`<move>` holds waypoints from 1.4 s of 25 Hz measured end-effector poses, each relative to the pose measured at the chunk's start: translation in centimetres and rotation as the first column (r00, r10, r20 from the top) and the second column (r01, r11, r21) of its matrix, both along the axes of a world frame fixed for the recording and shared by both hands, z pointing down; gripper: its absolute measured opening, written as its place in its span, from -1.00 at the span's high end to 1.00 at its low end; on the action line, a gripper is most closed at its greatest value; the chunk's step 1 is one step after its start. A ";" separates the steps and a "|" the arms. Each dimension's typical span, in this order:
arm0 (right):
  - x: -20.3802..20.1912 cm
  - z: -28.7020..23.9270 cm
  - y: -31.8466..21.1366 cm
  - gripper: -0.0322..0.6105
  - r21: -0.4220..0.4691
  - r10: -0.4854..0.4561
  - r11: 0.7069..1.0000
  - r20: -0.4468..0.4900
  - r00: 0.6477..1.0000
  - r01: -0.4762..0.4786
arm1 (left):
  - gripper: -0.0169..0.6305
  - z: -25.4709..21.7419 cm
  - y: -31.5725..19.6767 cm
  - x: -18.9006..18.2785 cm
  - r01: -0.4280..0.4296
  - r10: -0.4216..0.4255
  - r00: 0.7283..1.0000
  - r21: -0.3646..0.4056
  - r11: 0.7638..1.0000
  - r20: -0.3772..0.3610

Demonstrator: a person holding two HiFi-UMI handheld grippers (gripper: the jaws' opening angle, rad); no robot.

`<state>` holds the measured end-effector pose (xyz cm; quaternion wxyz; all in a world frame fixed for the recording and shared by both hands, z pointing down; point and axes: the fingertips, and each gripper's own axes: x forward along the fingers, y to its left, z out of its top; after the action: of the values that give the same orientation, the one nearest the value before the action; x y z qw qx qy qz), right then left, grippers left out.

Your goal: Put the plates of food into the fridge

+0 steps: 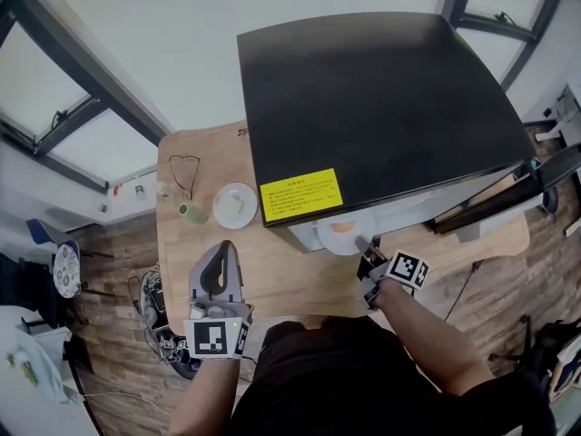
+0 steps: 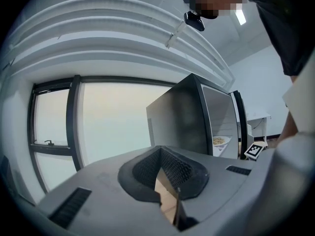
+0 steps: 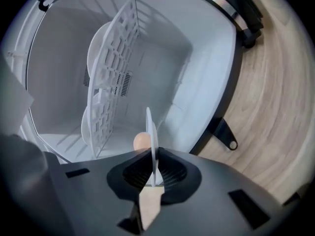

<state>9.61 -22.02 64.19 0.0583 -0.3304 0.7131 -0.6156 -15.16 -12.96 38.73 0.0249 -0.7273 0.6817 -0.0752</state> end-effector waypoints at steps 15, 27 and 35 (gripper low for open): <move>-3.1 1.2 -4.3 0.78 0.038 -0.049 0.997 -0.256 0.965 0.061 | 0.93 0.2 2.7 -5.6 0.122 -0.121 0.992 -0.043 0.992 0.029; -2.0 2.5 -5.6 0.35 0.108 -0.114 0.952 -0.742 0.661 0.286 | 0.93 -0.2 2.6 -6.1 0.111 -0.110 0.993 -0.039 0.993 0.037; -1.5 2.4 -5.9 0.29 0.192 -0.035 0.931 -0.799 0.600 0.309 | 0.93 -0.5 2.5 -5.4 0.090 -0.089 0.995 -0.034 0.995 0.046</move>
<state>8.15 -27.89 66.59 -0.2680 -0.4808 0.7824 -0.2912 -20.58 -10.42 38.20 0.0234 -0.6946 0.7114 -0.1046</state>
